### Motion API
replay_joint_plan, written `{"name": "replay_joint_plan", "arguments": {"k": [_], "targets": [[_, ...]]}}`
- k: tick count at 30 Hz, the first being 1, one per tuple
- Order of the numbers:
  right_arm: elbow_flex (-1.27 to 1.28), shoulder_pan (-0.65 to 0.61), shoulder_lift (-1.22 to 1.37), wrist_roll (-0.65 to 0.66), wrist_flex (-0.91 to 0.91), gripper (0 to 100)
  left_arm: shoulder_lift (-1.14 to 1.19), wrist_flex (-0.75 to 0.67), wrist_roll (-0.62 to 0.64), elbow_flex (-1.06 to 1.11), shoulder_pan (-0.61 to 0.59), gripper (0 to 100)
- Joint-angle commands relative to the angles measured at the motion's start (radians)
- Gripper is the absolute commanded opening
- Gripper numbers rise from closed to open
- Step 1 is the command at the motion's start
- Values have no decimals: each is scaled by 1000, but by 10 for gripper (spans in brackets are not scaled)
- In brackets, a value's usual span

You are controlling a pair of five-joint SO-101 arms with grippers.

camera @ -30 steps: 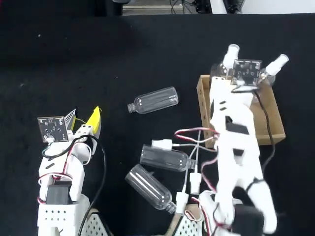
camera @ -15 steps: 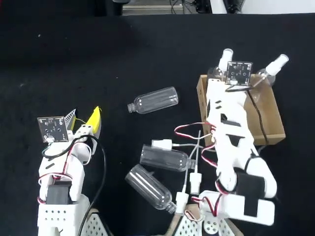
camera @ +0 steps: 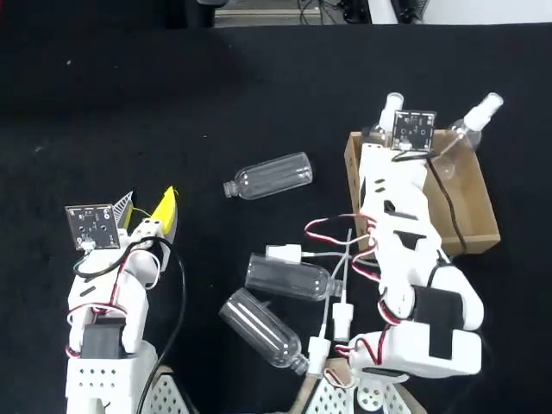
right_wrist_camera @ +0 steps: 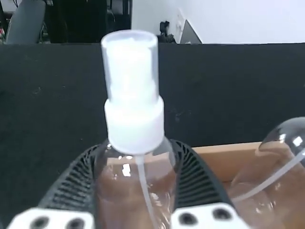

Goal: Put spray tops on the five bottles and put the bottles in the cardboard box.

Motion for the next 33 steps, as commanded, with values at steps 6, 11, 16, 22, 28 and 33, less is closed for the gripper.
{"name": "replay_joint_plan", "arguments": {"k": [6,11,16,22,28,33], "targets": [[-54,-3,5,0,-32,11,-15,5,3,24,-13,209],[-54,-12,7,0,-32,11,-15,5,3,24,-13,209],[-28,-12,15,-2,-155,10,-15,5,3,24,-13,209],[-2,-12,88,-2,-250,10,-15,5,3,24,-13,209],[-7,-14,128,-2,-250,11,-15,3,3,24,-13,209],[-7,-14,128,-2,-250,12,-15,3,3,24,-13,209]]}}
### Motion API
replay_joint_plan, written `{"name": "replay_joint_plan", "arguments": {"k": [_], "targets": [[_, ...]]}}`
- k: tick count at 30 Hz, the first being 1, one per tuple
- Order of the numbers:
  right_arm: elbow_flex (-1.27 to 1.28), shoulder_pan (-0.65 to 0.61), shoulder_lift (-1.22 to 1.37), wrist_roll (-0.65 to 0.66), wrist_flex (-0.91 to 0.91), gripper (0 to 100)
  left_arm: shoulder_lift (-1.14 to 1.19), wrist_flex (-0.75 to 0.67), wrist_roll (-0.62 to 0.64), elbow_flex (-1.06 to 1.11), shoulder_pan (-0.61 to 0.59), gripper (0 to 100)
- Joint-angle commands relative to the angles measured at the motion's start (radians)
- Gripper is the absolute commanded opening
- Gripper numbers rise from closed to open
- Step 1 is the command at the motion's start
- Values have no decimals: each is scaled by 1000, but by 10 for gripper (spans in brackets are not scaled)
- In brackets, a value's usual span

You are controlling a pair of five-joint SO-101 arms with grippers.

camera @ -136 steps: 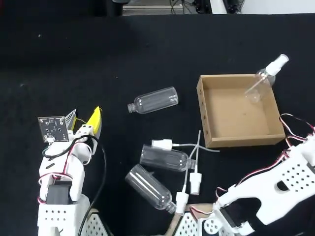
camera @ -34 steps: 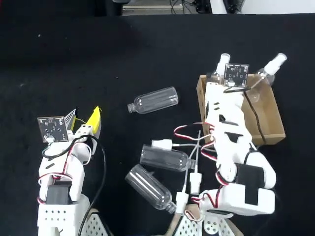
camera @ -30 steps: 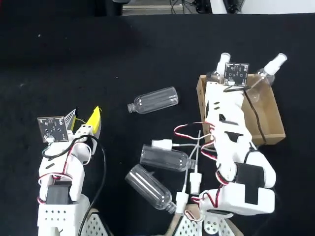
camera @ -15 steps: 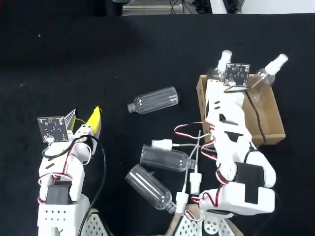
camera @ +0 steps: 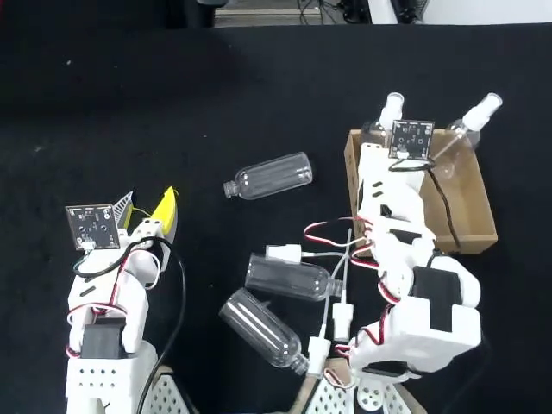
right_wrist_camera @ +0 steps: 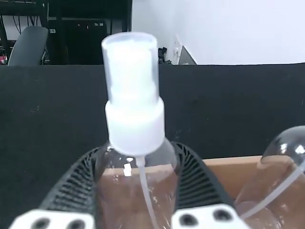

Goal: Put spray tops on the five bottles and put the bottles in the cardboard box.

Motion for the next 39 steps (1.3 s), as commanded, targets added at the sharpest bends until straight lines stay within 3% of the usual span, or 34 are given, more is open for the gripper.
{"name": "replay_joint_plan", "arguments": {"k": [1,10,17,28,35,39], "targets": [[-12,-14,-2,-2,-20,12,-15,3,3,24,-13,209],[-4,-29,-2,8,-20,24,-15,3,3,24,-13,209],[-1,-63,4,0,-15,164,-15,3,3,24,-13,209],[19,-68,-4,8,-18,172,-15,3,3,24,-13,209],[31,-68,-2,0,-14,324,-15,3,3,24,-13,209],[36,-68,-2,0,-14,332,-15,3,3,24,-13,209]]}}
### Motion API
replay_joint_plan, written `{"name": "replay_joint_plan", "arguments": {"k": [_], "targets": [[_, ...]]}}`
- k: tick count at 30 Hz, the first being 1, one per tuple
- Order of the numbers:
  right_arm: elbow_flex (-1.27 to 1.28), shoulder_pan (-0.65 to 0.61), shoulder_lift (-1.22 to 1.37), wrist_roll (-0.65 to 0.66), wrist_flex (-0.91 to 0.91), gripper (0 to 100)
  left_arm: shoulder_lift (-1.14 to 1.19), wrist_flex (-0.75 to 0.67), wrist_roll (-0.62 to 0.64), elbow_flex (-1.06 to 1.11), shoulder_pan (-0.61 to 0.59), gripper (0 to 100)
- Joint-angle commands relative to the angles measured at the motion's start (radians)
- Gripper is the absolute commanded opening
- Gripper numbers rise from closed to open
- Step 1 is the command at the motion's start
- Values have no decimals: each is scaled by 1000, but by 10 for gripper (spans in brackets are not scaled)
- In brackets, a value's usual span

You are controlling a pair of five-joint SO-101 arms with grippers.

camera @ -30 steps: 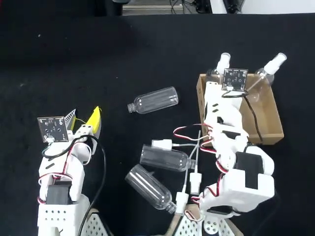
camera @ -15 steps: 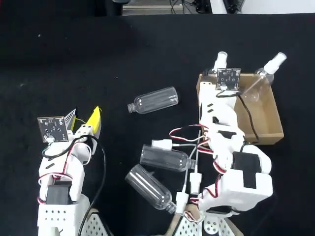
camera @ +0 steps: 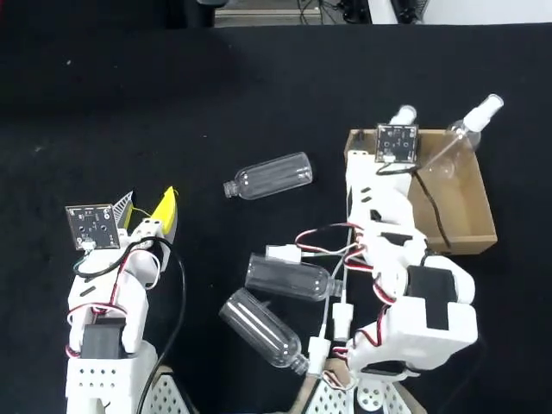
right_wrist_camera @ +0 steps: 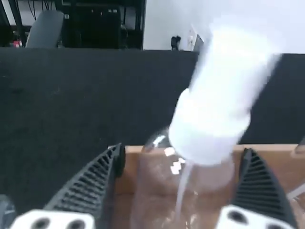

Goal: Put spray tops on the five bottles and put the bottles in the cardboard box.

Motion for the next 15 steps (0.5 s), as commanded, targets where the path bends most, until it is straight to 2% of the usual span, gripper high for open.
{"name": "replay_joint_plan", "arguments": {"k": [1,15], "targets": [[-7,-14,-5,0,-12,332,-15,3,3,24,-13,209],[-8,-28,-7,0,-14,332,-15,2,3,24,-13,209]]}}
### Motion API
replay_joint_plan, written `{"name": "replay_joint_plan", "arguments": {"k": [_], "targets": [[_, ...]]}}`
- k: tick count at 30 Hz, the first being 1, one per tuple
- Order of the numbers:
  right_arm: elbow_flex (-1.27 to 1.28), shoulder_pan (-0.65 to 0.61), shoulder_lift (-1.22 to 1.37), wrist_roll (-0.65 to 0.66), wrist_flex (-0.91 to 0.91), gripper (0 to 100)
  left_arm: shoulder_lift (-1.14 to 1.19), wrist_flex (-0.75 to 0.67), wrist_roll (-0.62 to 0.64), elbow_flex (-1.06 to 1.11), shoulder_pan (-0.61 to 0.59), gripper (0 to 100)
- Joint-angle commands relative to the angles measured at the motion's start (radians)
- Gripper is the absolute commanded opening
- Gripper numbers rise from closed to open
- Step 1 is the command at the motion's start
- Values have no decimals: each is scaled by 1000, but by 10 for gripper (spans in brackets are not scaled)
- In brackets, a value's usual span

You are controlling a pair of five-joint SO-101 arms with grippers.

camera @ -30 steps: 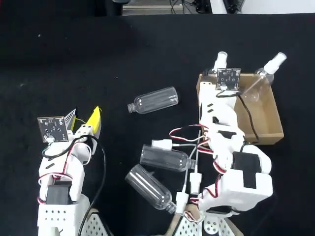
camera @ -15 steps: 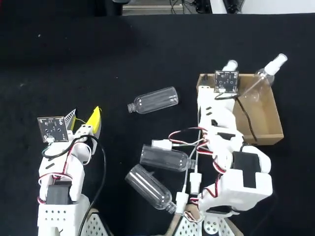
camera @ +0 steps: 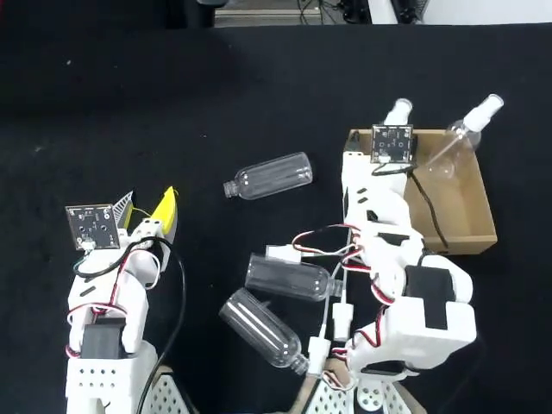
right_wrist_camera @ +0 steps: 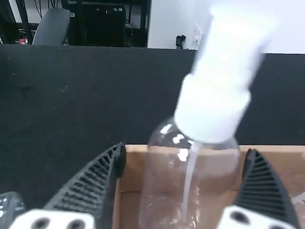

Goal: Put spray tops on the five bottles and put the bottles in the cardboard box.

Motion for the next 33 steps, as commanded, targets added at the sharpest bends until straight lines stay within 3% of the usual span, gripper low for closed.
{"name": "replay_joint_plan", "arguments": {"k": [1,8,20,24,33], "targets": [[-7,-6,-7,0,-14,332,-15,2,3,24,-13,209],[45,-11,-124,0,3,332,-15,0,3,24,-13,209],[59,-6,-421,-2,420,332,-15,2,3,24,-13,209],[54,-6,-545,-2,595,332,-15,2,3,24,-13,209],[54,15,-906,-2,1171,332,-15,2,3,24,-13,210]]}}
